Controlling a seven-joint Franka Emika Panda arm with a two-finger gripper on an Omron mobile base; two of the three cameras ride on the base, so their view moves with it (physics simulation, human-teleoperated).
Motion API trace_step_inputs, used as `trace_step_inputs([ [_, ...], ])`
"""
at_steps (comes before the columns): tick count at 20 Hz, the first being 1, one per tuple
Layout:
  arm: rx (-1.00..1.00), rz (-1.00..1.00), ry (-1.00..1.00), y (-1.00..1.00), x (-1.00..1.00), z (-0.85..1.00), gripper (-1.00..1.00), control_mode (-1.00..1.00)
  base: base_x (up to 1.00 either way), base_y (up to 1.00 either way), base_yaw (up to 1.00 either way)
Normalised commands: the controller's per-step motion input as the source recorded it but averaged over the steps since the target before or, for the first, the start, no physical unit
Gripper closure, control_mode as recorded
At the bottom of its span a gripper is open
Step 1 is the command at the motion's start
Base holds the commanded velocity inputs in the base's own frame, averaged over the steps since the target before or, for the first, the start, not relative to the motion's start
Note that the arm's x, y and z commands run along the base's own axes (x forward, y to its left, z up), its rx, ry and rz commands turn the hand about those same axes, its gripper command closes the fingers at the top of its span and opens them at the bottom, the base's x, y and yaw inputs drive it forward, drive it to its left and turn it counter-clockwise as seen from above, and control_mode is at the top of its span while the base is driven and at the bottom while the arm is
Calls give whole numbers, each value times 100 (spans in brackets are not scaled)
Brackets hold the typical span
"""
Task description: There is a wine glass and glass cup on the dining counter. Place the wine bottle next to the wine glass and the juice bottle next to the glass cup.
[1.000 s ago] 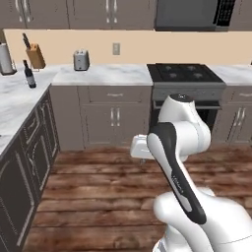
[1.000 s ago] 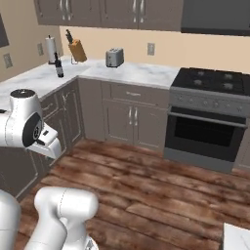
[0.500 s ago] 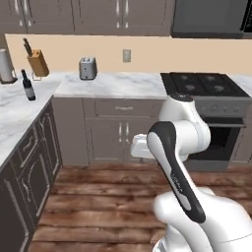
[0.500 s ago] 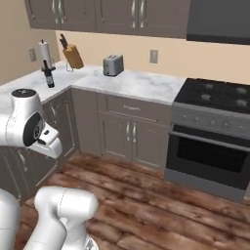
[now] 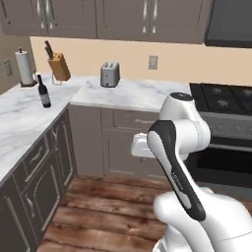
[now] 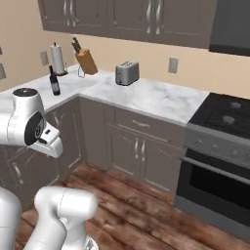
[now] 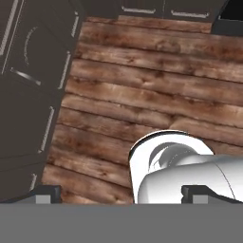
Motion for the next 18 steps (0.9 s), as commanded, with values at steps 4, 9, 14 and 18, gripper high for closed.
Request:
trace_step_inputs([
  [4, 0, 0, 0, 0, 0, 0, -100, 100, 80, 0, 31],
  [9, 0, 0, 0, 0, 0, 0, -100, 100, 71, 0, 41],
  [14, 0, 0, 0, 0, 0, 0, -100, 100, 68, 0, 43],
  [18, 0, 0, 0, 0, 0, 0, -100, 100, 55, 0, 54],
])
